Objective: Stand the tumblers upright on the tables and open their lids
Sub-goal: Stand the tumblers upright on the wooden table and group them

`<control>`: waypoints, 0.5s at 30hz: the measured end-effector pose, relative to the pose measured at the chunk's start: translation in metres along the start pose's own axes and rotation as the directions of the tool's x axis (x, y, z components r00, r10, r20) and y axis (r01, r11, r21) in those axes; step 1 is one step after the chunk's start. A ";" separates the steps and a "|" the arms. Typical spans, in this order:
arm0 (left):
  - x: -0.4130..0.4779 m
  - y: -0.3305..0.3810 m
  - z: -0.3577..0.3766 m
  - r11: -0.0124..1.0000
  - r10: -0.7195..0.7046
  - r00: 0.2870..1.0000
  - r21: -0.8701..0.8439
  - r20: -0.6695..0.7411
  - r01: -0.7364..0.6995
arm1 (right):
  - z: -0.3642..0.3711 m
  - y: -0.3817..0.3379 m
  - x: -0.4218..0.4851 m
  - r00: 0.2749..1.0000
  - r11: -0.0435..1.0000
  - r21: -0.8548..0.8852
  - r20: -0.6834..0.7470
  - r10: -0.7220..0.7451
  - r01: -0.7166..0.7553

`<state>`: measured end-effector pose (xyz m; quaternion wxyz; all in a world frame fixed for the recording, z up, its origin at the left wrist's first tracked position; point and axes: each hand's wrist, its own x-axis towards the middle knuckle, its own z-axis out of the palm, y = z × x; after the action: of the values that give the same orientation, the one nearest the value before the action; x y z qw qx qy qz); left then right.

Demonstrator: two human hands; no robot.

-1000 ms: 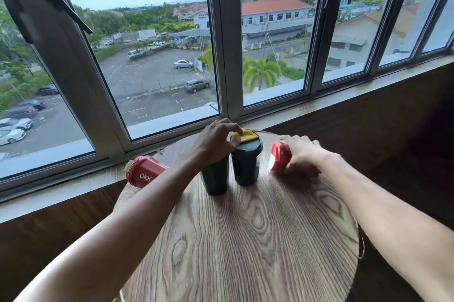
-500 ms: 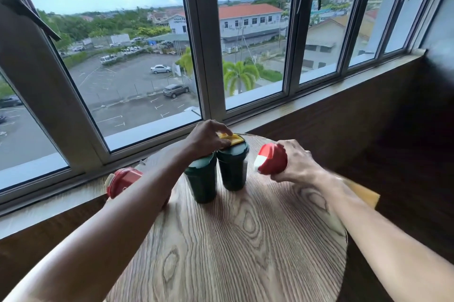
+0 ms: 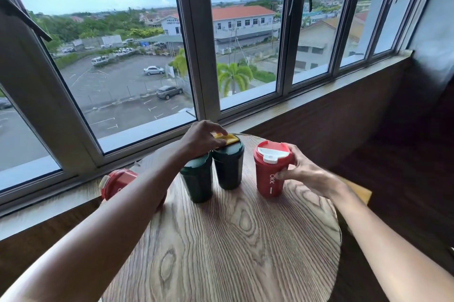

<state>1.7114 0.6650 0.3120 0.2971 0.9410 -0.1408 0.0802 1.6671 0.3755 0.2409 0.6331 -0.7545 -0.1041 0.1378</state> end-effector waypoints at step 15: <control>-0.002 -0.002 0.003 1.000 -0.008 1.000 -0.027 -0.008 0.008 | 0.049 0.018 -0.007 0.934 0.976 -0.202 -0.328 -0.144 0.080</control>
<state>1.7098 0.6652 0.3083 0.3106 0.9371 -0.1370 0.0807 1.6432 0.4154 0.2162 0.5756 -0.8153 -0.0485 -0.0416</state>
